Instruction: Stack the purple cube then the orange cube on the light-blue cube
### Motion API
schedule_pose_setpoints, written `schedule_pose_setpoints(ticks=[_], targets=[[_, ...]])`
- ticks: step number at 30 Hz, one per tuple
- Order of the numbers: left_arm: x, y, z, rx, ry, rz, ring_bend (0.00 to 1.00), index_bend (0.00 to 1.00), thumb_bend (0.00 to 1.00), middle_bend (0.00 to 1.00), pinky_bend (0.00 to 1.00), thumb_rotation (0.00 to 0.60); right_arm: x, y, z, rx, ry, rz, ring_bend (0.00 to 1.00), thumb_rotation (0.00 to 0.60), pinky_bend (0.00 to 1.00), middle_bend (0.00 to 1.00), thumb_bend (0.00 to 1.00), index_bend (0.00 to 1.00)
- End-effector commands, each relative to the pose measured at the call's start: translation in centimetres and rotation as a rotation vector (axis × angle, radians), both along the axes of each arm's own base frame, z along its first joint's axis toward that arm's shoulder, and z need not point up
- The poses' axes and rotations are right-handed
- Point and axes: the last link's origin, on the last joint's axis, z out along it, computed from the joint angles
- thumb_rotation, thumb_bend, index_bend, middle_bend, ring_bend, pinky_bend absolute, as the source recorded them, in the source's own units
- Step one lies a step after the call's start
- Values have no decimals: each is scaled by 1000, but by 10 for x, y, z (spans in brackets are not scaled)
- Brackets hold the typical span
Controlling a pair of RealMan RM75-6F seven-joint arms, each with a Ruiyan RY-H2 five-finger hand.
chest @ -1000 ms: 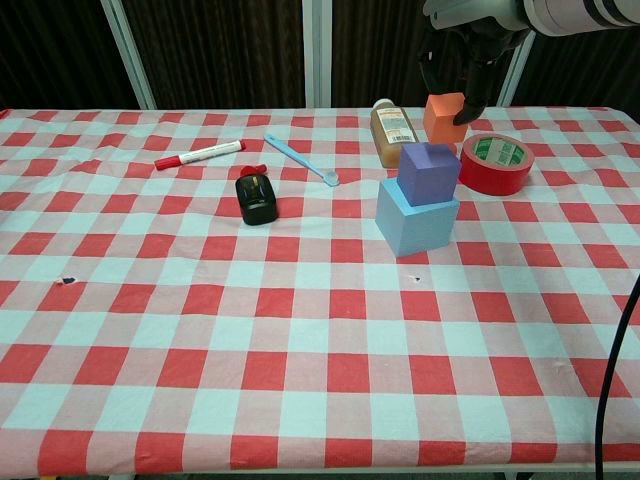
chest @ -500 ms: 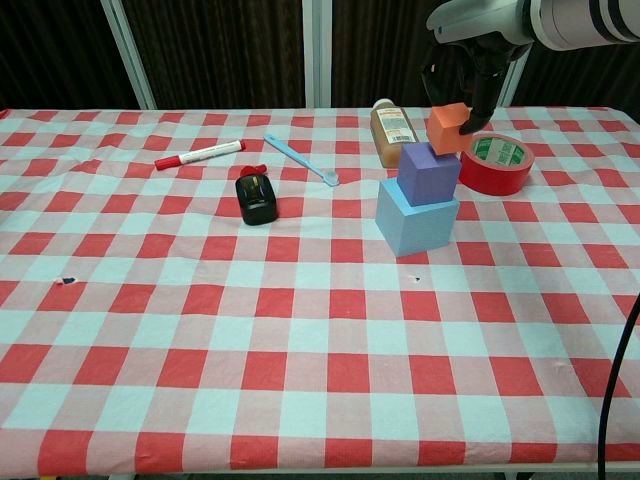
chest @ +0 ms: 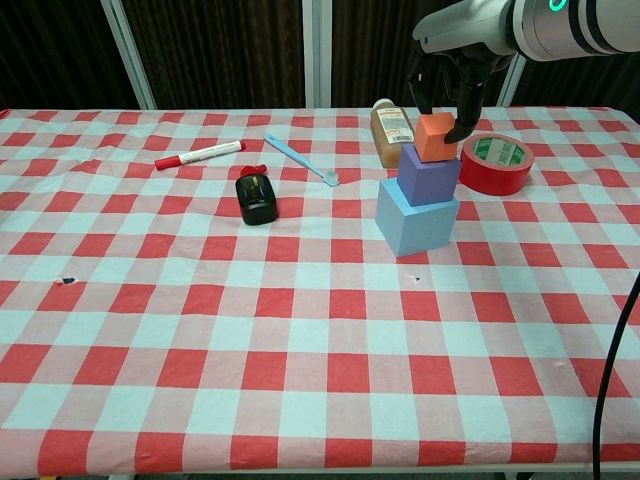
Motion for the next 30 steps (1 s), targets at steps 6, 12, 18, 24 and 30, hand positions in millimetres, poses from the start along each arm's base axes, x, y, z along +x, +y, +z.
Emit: schedule_pose_setpoints(ticks=[6, 12, 18, 24, 30], targets=[[1, 1, 3, 5, 5, -2, 65, 153, 157, 116, 209, 600, 1, -1, -3, 4, 7, -9, 1000, 600, 1000, 1000, 176, 542], [1, 2, 7, 10, 7, -3, 65, 153, 157, 115, 209, 600, 0, -2, -5, 5, 9, -17, 1000, 600, 1000, 1000, 172, 527], [2, 2, 6, 7, 7, -3, 65, 153, 157, 115, 209, 600, 1, -2, -3, 4, 6, -21, 1000, 600, 1000, 1000, 116, 448], [2, 2, 6, 9, 5, -5, 65, 153, 157, 115, 209, 600, 1, -2, 1, 4, -1, -23, 1000, 600, 1000, 1000, 82, 304], [3, 1, 7, 12, 5, -7, 65, 153, 157, 115, 209, 600, 4, 3, 15, -8, -35, -16, 1000, 600, 1000, 1000, 66, 272]])
